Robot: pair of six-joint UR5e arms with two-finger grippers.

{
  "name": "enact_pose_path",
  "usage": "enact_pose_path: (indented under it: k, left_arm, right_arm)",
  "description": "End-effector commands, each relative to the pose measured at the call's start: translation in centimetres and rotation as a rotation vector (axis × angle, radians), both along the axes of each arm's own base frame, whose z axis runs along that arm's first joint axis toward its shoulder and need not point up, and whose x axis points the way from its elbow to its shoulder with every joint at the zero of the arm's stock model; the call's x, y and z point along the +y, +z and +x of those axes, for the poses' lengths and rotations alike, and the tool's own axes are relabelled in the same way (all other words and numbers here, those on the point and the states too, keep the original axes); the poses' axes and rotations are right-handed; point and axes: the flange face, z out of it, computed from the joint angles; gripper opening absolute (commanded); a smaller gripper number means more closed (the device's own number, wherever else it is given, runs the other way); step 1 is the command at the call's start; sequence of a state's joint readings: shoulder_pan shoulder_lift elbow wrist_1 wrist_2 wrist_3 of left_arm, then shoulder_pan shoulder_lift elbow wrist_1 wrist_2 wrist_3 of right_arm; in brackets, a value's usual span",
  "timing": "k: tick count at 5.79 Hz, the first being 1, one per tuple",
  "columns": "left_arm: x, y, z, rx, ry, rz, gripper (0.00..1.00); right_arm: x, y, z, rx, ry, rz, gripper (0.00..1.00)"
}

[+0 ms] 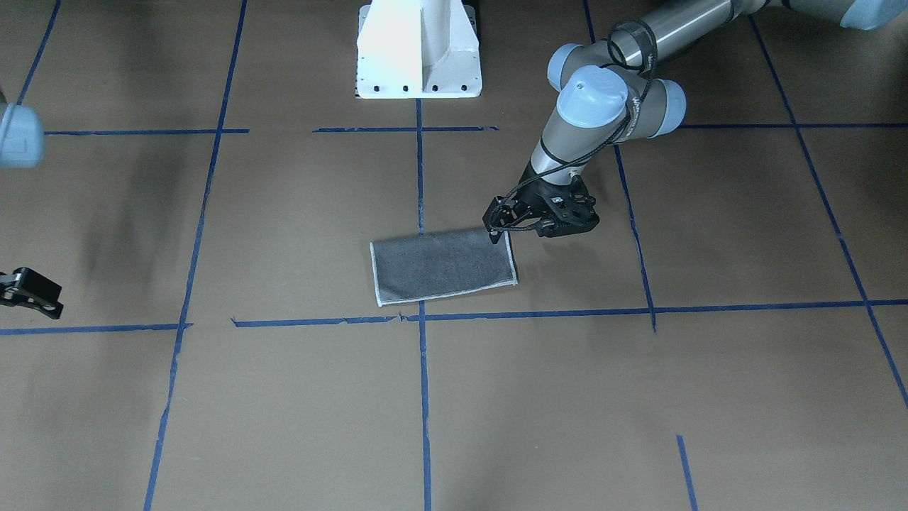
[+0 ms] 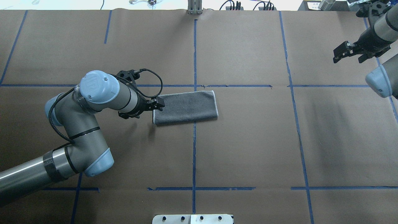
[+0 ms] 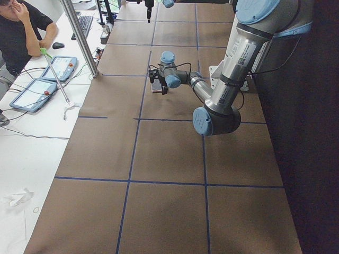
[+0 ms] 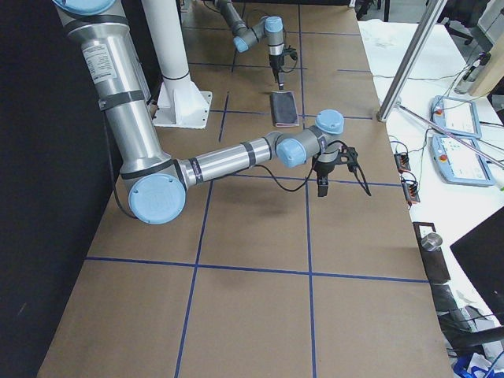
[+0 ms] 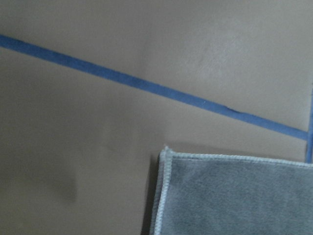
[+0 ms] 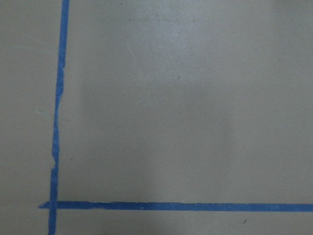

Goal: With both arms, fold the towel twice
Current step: 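Grasp the end of the folded towel nearest the left gripper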

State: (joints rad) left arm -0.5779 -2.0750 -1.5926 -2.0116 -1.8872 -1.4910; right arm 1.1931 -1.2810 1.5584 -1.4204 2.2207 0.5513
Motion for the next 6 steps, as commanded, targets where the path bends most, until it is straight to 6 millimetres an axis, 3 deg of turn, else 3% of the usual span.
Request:
enact_pose_path:
  k: [1, 2, 4, 6]
  left_arm:
    - [0.12, 0.18, 0.69, -0.004, 0.011, -0.011, 0.99]
    - [0.47, 0.0, 0.81, 0.01, 0.039, -0.034, 0.83]
    - [0.67, -0.29, 0.82, 0.02, 0.055, -0.04, 0.62]
    - [0.92, -0.07, 1.18, 0.016, 0.059, -0.043, 0.59]
  right_arm:
    - [0.22, 1.16, 1.04, 0.007, -0.019, -0.009, 1.0]
    - [0.28, 1.3, 1.02, 0.004, -0.021, -0.013, 1.0]
    - [0.33, 1.41, 1.05, 0.006, -0.019, -0.016, 1.0]
    - [0.29, 1.47, 1.21, 0.003, -0.016, -0.019, 1.0]
